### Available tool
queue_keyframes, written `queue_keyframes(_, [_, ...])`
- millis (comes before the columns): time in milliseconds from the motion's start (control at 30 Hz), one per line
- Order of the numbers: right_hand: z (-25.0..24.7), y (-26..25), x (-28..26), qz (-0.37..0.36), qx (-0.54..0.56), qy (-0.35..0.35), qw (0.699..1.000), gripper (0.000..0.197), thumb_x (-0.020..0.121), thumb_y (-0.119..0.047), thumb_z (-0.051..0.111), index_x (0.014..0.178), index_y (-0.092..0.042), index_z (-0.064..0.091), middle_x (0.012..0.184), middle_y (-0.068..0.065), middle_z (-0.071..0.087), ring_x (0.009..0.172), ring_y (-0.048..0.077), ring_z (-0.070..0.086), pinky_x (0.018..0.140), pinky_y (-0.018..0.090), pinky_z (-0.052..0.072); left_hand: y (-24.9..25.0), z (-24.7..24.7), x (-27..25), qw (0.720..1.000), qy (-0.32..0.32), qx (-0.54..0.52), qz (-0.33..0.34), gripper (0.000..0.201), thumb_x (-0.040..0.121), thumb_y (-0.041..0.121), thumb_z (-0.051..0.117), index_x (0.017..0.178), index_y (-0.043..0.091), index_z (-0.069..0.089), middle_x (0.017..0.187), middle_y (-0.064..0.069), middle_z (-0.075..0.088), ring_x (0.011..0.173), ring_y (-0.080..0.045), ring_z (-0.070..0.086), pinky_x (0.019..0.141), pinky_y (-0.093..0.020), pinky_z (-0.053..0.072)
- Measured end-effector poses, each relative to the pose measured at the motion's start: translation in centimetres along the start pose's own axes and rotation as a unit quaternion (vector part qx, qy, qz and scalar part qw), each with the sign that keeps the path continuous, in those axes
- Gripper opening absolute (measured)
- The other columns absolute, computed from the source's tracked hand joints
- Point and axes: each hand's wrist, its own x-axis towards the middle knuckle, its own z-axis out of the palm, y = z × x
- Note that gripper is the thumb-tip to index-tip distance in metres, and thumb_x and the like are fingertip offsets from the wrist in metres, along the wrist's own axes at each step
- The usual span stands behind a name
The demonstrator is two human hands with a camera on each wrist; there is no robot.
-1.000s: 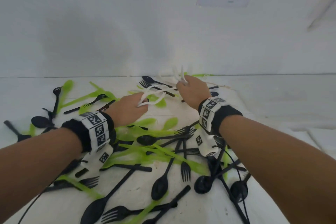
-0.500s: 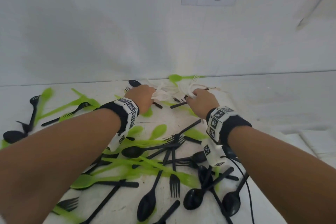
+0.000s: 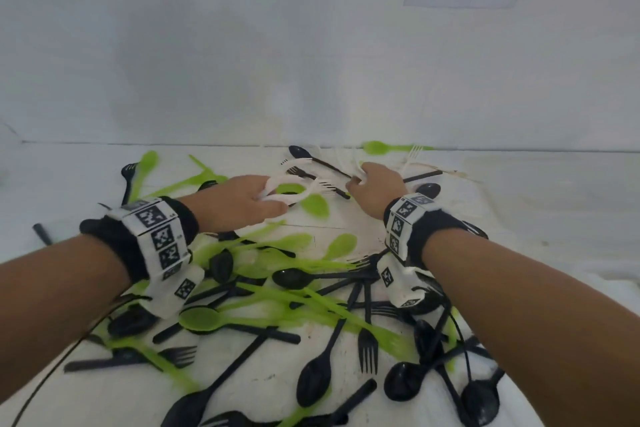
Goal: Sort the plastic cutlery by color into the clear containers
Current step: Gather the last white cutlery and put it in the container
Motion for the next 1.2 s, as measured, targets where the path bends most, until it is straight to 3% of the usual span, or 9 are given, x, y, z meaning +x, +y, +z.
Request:
queue_keyframes(133, [1.0,-1.8,-0.5,-0.046,-0.019,-0.018,0.999,0.047,0.098,-0.037,0.062,0.139,-0.014,0.055,0.141,0.010,0.058,0.128,0.031,0.053,0.099,0.033,0.041,-2.2,-0.1,-2.9,1.000,0.013,-0.020,-0.012,0.037,0.101,0.041,0.057,0.077,0.015,0.049,0.058,0.005,0.060,0.053,-0.008,0.052,0.062,-0.029,0.043])
queue_keyframes(300, [2.0,-3.2,-0.2,-0.071,-0.112,-0.065,0.989,0.052,0.096,-0.040,0.063,0.145,-0.024,0.053,0.142,0.007,0.058,0.125,0.029,0.057,0.099,0.036,0.048,-3.2,0.1,-4.7,0.997,0.038,-0.065,-0.009,0.010,0.106,0.036,0.049,0.109,0.027,0.045,0.064,0.003,0.065,0.062,-0.010,0.058,0.067,-0.027,0.047])
queue_keyframes(467, [2.9,-3.8,0.1,-0.048,-0.132,-0.069,0.988,0.030,0.092,-0.039,0.053,0.113,-0.022,0.066,0.108,0.006,0.069,0.088,0.028,0.065,0.077,0.035,0.055,-2.9,0.3,-5.4,0.993,0.020,-0.117,-0.012,0.017,0.107,0.020,0.044,0.113,0.035,0.038,0.088,-0.001,0.078,0.063,-0.015,0.057,0.064,-0.027,0.047])
queue_keyframes(533, [3.0,-3.8,0.4,-0.049,-0.151,-0.066,0.985,0.025,0.092,-0.034,0.056,0.111,-0.021,0.067,0.101,0.005,0.068,0.083,0.026,0.064,0.067,0.030,0.049,-2.9,0.6,-5.4,0.989,0.022,-0.144,-0.019,0.021,0.106,0.014,0.044,0.108,0.035,0.038,0.093,-0.003,0.077,0.063,-0.025,0.051,0.059,-0.033,0.044])
queue_keyframes(733, [3.1,-3.8,0.6,-0.061,-0.174,-0.061,0.981,0.022,0.089,-0.036,0.052,0.079,-0.018,0.058,0.084,0.003,0.061,0.073,0.022,0.061,0.060,0.029,0.044,-2.2,0.9,-5.1,0.986,0.038,-0.157,-0.040,0.025,0.102,0.014,0.048,0.124,0.025,0.041,0.096,-0.002,0.075,0.066,-0.019,0.050,0.060,-0.031,0.046])
queue_keyframes(833, [3.3,-3.9,0.4,-0.070,-0.194,-0.065,0.976,0.023,0.093,-0.035,0.051,0.095,-0.016,0.064,0.091,0.004,0.065,0.080,0.026,0.063,0.067,0.030,0.048,-2.0,0.9,-4.7,0.985,0.052,-0.159,-0.032,0.024,0.101,0.012,0.049,0.122,0.021,0.044,0.106,0.000,0.072,0.057,-0.007,0.049,0.055,-0.019,0.044])
queue_keyframes(967, [3.8,-3.4,0.3,-0.095,-0.203,-0.078,0.971,0.025,0.099,-0.026,0.050,0.121,-0.018,0.061,0.116,0.006,0.066,0.103,0.028,0.063,0.075,0.030,0.041,-2.0,1.1,-4.2,0.985,0.060,-0.160,-0.037,0.023,0.098,0.012,0.051,0.119,0.022,0.047,0.105,0.008,0.070,0.063,-0.016,0.051,0.062,-0.030,0.049])
queue_keyframes(1100, [3.9,-3.3,0.2,-0.072,-0.148,-0.057,0.985,0.038,0.090,-0.022,0.059,0.126,-0.021,0.046,0.105,0.006,0.064,0.090,0.029,0.062,0.071,0.034,0.047,-2.0,1.3,-3.9,0.981,0.054,-0.184,-0.034,0.026,0.097,0.009,0.051,0.119,0.024,0.045,0.107,0.001,0.072,0.058,-0.020,0.044,0.055,-0.030,0.043])
queue_keyframes(1200, [3.3,-3.3,0.0,-0.072,-0.125,-0.049,0.988,0.039,0.095,-0.028,0.057,0.133,-0.019,0.054,0.117,0.007,0.065,0.105,0.030,0.063,0.084,0.037,0.052,-2.5,1.5,-3.8,0.979,0.052,-0.192,-0.033,0.029,0.098,0.009,0.049,0.122,0.024,0.043,0.095,-0.003,0.075,0.058,-0.020,0.043,0.055,-0.032,0.042])
